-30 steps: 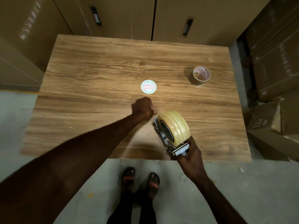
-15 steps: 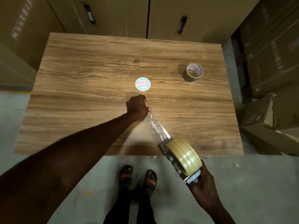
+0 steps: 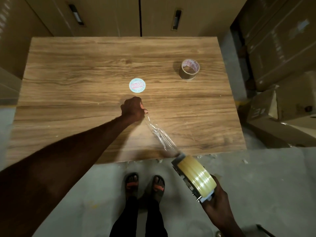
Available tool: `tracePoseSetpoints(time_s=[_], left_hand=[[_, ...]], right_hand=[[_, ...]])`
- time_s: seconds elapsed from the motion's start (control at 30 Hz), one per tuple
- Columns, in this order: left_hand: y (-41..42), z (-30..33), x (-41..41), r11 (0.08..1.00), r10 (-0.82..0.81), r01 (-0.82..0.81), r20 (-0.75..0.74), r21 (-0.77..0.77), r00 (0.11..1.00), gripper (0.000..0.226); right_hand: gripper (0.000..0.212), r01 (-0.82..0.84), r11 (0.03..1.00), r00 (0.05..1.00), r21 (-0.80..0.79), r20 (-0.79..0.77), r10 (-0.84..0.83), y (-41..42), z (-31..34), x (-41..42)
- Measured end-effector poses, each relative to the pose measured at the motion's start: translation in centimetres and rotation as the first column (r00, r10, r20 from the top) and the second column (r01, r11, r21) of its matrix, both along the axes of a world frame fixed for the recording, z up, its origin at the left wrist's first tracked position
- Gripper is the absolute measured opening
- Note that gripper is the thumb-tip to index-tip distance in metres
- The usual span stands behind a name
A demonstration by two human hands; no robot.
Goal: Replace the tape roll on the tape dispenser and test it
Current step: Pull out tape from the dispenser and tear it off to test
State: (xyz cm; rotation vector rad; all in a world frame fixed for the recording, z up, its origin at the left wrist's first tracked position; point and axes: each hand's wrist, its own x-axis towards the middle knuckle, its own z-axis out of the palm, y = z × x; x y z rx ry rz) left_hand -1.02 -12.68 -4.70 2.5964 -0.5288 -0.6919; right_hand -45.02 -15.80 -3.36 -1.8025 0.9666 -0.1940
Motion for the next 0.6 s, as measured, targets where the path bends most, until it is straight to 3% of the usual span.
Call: tracePoseSetpoints(time_s=[0.07,0.17,0.33,0.6], left_hand=[[0.0,0.0,0.0,1.000,-0.004,0.004,-0.005,-0.001,1.000,0.025],[-0.1,0.1,-0.1,1.000,-0.009,0.009,-0.008,0.001,1.000,0.027],[-0.2,0.5,-0.2,1.000,0.001,0.000,-0.005,0.022,1.000,0.027],[-0.2,0.7,-0.3,0.999,-0.013,0.013,0.001,0.037,1.000,0.024]], right_hand=[[0.105,0.004,1.000,0.999,-0.015,-0.032,-0.005,0.0,-0.6,-1.9],[0.100,0.036,0.999,0.998,0.001,-0.049,-0.036,-0.2,-1.2,-4.1],[0.056,0.049,0.998,0.998,0.027,-0.031,-0.048,0.0,-0.6,-4.2],[0.080,0.014,0.999,0.998,0.038,-0.058,-0.011,-0.1,-0.9,-3.8]])
